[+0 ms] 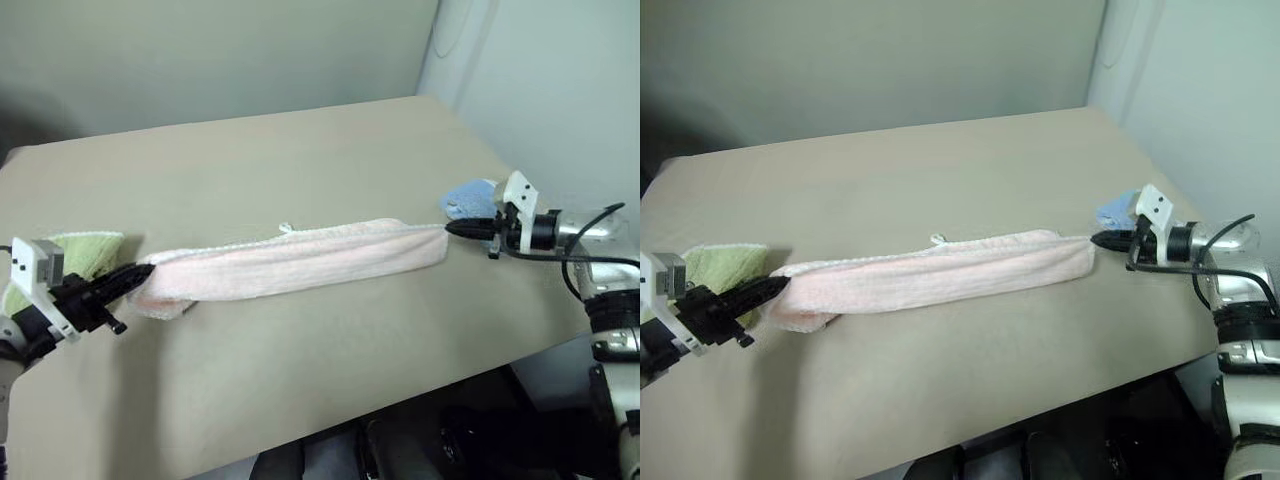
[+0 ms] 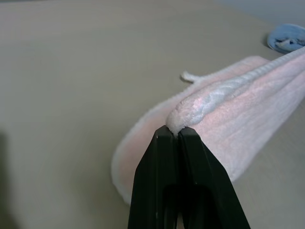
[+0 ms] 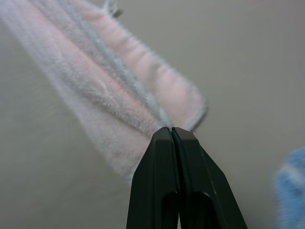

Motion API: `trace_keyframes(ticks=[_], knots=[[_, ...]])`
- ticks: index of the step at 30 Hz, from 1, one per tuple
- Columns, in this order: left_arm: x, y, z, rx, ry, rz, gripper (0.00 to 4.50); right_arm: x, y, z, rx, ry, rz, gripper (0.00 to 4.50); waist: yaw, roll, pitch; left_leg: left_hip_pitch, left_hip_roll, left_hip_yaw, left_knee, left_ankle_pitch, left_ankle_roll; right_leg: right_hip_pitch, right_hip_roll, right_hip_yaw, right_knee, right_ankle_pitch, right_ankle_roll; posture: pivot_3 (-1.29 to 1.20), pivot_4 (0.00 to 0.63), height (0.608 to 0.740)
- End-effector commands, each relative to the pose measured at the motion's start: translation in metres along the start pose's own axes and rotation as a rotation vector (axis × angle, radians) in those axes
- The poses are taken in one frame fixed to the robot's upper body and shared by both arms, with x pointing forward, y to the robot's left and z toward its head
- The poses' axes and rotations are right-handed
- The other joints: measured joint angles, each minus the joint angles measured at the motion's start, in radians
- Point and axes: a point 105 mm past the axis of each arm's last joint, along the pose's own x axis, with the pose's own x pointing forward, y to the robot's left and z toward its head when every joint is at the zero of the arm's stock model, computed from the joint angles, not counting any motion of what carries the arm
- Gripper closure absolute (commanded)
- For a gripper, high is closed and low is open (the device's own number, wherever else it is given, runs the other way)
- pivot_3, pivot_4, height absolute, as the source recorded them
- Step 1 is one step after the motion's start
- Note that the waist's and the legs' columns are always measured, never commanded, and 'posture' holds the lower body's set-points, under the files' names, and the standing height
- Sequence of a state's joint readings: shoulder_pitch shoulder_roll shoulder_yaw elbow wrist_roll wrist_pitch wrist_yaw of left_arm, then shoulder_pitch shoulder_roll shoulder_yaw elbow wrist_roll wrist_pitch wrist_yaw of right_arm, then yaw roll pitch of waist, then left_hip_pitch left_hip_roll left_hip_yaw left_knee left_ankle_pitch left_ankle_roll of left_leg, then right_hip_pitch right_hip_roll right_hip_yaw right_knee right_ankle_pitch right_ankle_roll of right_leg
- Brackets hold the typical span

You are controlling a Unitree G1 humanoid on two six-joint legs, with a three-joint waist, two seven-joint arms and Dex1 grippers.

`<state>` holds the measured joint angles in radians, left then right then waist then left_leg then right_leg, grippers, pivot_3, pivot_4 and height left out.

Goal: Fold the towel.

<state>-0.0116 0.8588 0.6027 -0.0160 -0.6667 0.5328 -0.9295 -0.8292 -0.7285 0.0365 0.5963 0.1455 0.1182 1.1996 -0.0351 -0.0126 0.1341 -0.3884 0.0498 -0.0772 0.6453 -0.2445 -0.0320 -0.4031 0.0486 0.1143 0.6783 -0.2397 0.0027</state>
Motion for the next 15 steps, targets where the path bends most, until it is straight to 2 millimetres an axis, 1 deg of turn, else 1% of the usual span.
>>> trace_keyframes(ticks=[1,3,5,9,12,15], knots=[[0.011,0.022,-0.013,0.048,0.058,0.114,4.50,0.015,-0.021,-0.004,-0.056,0.052,-0.134,4.47,-0.001,0.000,0.000,0.001,0.000,0.000,0.001,0.000,0.000,0.001,0.000,0.000,0.000,0.000,0.000,0.00,0.150,0.740],[0.021,0.029,-0.022,0.084,0.104,0.135,4.50,0.027,-0.027,-0.005,-0.067,0.070,-0.167,4.47,-0.002,0.000,0.000,0.003,0.000,-0.001,0.001,0.000,0.001,0.002,0.000,0.000,0.000,0.002,-0.001,0.00,0.150,0.740],[0.027,0.036,-0.029,0.116,0.143,0.160,4.50,0.036,-0.030,-0.005,-0.077,0.082,-0.183,4.47,-0.002,0.000,0.000,0.002,0.000,-0.001,0.001,-0.001,0.001,0.001,0.000,0.000,0.000,0.002,0.000,0.00,0.150,0.740],[0.036,0.048,-0.043,0.176,0.218,0.183,4.50,0.052,-0.030,-0.004,-0.107,0.114,-0.188,4.47,-0.001,0.000,0.000,-0.006,0.000,-0.001,0.000,0.000,0.001,-0.006,0.000,-0.001,0.000,0.001,-0.001,0.00,0.150,0.740],[0.039,0.050,-0.046,0.184,0.236,0.176,4.50,0.057,-0.030,-0.005,-0.126,0.131,-0.191,4.47,-0.001,0.000,0.000,-0.014,0.001,-0.002,0.000,0.000,0.000,-0.014,0.000,-0.002,0.000,0.001,-0.001,0.00,0.150,0.740],[0.046,0.044,-0.045,0.176,0.217,0.140,4.50,0.058,-0.031,-0.005,-0.122,0.130,-0.198,4.47,-0.001,0.000,0.000,-0.018,0.001,-0.002,0.000,0.000,-0.001,-0.017,0.000,-0.002,0.000,0.001,-0.001,0.00,0.150,0.740]])
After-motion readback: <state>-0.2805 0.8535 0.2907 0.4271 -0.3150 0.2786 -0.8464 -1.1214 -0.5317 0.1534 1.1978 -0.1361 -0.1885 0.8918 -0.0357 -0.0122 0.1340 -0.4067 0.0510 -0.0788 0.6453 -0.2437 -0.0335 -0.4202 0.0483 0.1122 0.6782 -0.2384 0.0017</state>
